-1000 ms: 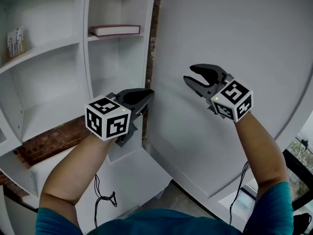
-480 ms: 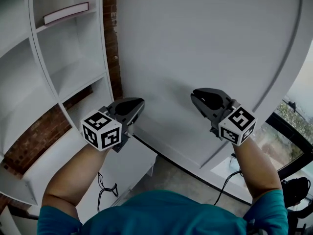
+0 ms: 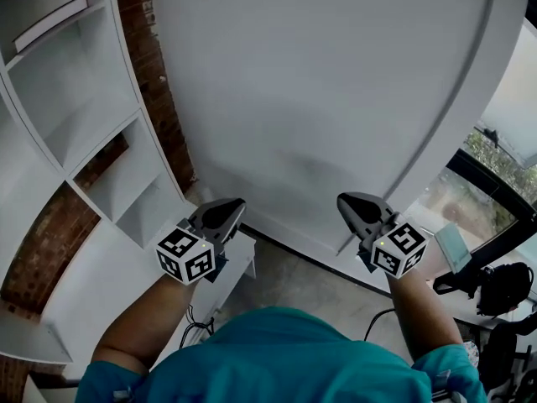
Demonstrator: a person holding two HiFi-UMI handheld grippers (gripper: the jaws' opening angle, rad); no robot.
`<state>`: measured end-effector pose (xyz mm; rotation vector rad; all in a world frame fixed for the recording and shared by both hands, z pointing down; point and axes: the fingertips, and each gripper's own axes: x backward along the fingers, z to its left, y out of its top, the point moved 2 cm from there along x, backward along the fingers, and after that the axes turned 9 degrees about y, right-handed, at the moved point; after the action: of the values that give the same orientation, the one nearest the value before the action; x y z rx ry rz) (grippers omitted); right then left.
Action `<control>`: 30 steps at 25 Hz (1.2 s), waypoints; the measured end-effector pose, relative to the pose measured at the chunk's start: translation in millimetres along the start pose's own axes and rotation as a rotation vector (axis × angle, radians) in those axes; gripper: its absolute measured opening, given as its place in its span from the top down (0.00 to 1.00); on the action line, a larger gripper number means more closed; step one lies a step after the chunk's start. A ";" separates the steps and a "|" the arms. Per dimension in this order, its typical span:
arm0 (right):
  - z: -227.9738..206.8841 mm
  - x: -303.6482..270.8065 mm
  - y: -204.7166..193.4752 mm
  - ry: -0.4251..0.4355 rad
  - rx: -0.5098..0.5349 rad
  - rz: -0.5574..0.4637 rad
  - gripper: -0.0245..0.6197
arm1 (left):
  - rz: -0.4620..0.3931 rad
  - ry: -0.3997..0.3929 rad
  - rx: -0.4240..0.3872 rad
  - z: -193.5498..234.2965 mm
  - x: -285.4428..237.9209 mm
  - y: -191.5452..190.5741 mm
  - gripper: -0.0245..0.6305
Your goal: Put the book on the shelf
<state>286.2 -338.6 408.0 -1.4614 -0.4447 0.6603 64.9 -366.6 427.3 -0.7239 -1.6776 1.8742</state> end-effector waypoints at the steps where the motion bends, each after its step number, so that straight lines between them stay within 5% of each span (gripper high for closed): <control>1: 0.3 4.5 -13.5 -0.014 -0.030 -0.002 0.92 | 0.006 0.005 0.016 -0.6 -1.0 -10.1 0.93; 11: 22.8 36.2 -126.7 -0.097 -0.329 -0.002 0.93 | 0.076 0.053 0.108 -12.0 10.6 -97.7 0.93; 30: 46.1 26.9 -169.2 -0.055 -0.416 0.055 0.93 | 0.172 0.087 0.168 -25.2 38.5 -154.6 0.93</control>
<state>299.9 -283.6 576.1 -1.8563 -0.6130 0.6789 58.7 -306.6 576.8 -0.8896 -1.4229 2.0414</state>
